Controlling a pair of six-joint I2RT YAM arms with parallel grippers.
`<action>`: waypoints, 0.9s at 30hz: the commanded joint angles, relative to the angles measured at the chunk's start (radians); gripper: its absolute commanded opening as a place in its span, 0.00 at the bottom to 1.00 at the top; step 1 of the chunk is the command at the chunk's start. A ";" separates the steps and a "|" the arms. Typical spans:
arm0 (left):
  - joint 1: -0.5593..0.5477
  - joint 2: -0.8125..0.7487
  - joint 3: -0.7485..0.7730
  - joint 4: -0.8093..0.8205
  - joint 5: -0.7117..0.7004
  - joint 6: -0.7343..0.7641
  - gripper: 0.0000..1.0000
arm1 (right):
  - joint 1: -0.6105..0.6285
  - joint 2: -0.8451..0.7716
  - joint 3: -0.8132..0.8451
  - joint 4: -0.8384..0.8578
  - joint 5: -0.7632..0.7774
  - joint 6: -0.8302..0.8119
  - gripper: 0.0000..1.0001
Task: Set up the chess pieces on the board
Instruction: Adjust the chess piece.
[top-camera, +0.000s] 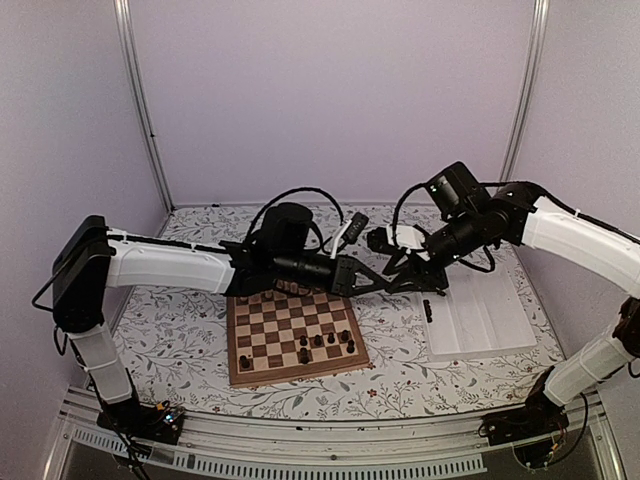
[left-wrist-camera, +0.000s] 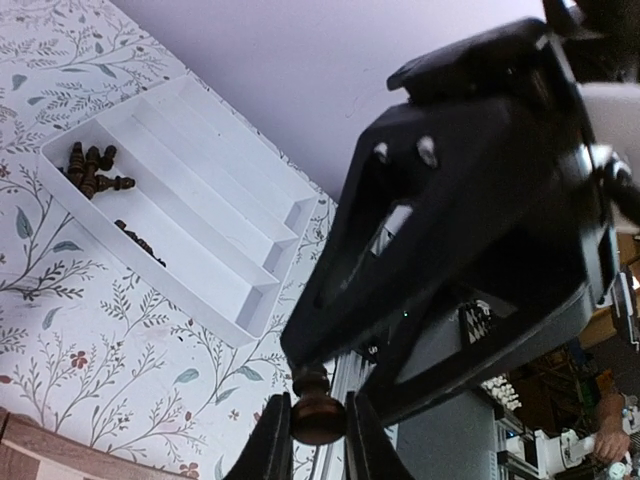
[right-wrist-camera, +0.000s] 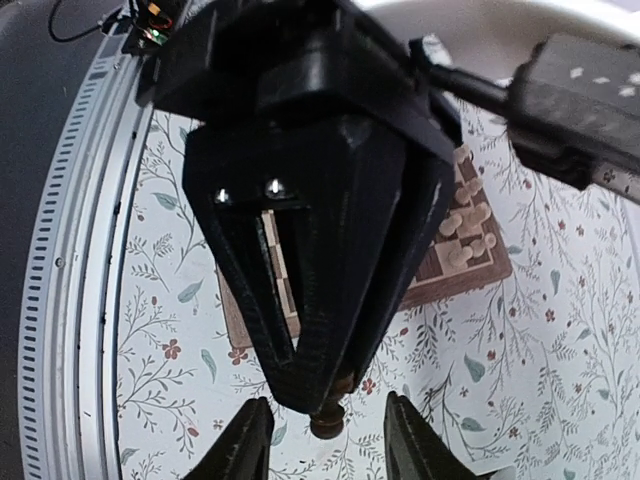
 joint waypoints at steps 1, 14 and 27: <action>0.000 -0.073 -0.043 0.179 -0.040 -0.003 0.06 | -0.133 -0.085 0.083 0.012 -0.180 0.070 0.45; 0.003 0.048 -0.011 0.611 -0.136 -0.159 0.07 | -0.432 -0.042 -0.031 0.510 -0.855 0.697 0.42; -0.001 0.108 0.018 0.704 -0.170 -0.221 0.07 | -0.394 0.005 -0.170 0.794 -0.932 1.002 0.43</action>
